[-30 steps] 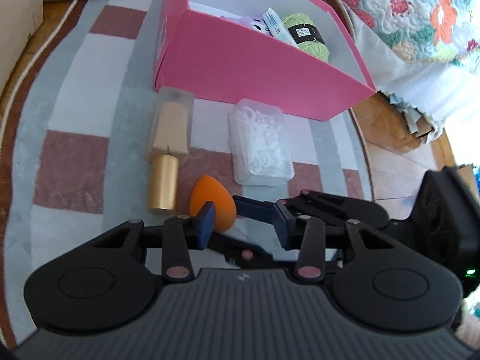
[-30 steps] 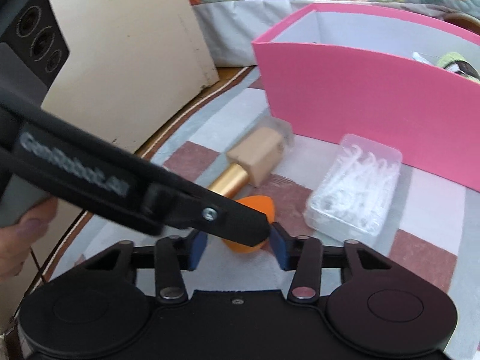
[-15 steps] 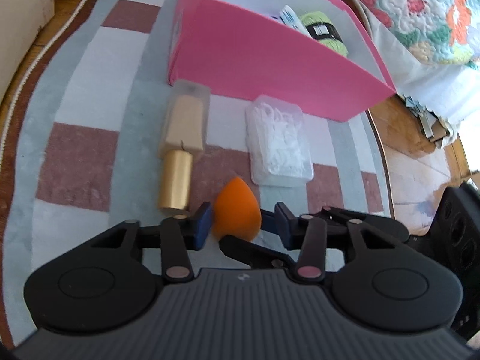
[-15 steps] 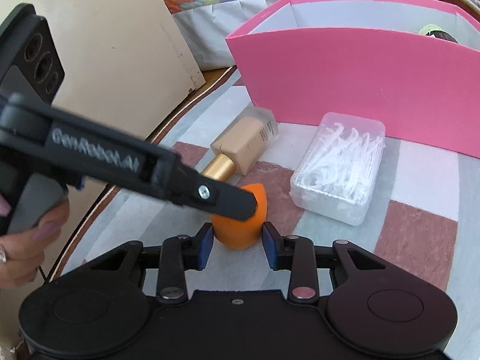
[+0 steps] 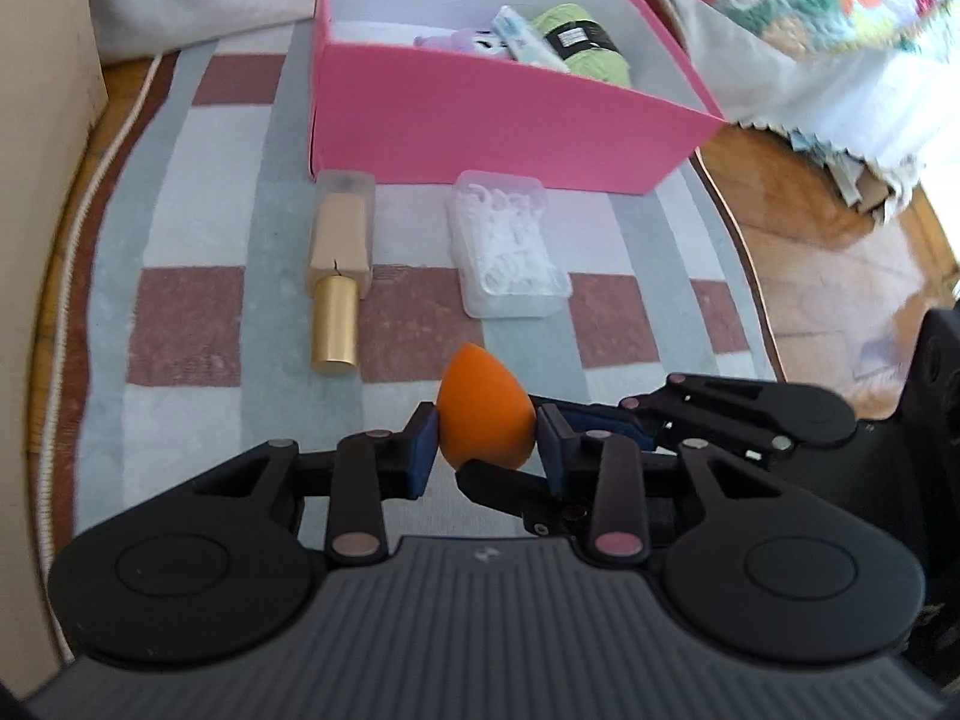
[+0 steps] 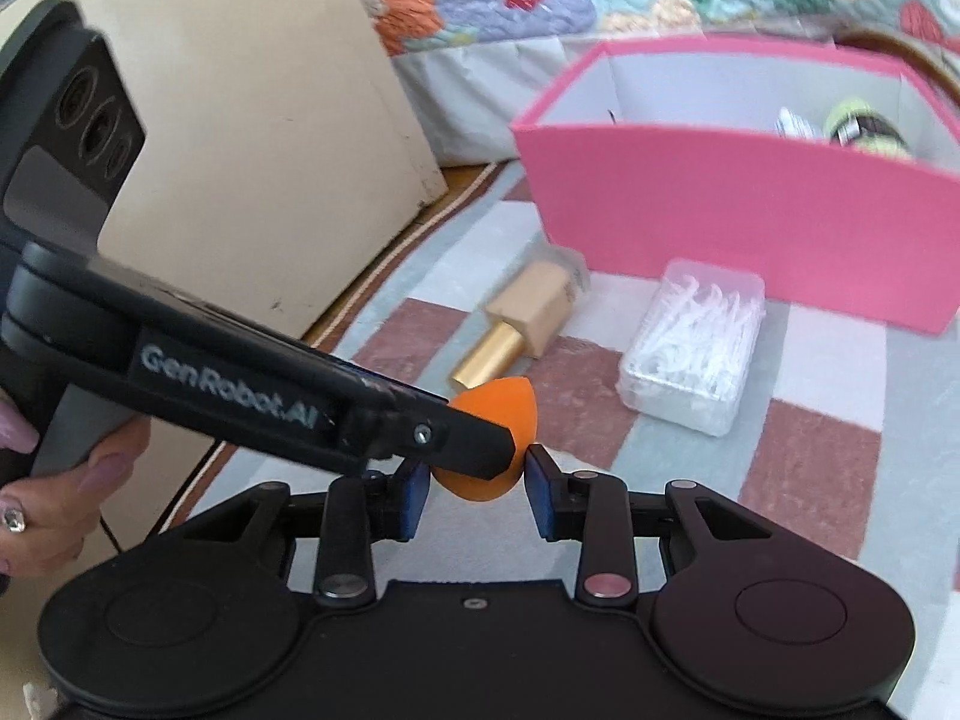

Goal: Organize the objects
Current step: 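Carry the orange sponge into the pink box and lower it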

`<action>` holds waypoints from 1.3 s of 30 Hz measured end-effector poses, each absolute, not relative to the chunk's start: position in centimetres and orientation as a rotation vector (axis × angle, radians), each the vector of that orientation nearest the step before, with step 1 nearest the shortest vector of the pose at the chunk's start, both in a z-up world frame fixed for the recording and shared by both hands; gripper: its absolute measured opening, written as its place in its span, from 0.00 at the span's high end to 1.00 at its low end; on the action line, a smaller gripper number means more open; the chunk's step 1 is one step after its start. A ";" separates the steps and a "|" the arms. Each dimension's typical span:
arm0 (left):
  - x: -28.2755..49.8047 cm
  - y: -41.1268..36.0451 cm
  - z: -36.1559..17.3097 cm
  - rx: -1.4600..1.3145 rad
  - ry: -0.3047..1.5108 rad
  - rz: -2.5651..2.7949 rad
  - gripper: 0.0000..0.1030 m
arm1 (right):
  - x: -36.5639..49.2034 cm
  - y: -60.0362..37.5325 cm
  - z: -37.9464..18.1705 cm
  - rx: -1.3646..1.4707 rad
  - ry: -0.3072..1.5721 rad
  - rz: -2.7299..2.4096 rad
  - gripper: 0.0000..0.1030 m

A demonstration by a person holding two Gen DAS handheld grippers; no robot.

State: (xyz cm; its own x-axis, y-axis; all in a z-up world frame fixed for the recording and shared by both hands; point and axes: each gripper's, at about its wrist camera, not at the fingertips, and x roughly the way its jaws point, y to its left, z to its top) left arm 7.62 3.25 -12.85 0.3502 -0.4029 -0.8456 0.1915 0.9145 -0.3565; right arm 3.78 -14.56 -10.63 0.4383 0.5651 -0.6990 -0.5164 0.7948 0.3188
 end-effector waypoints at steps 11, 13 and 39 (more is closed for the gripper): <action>6.4 3.2 -4.7 -0.252 1.054 -0.448 0.67 | 1.5 -15.7 -2.7 -0.021 0.760 0.671 0.62; 6.6 3.0 -2.9 -0.244 1.020 -0.462 0.67 | 1.7 -15.9 -0.9 -0.041 0.731 0.663 0.62; 27.8 1.2 0.0 -0.195 1.028 -0.345 0.67 | 23.1 -15.5 1.6 0.110 0.835 0.536 0.62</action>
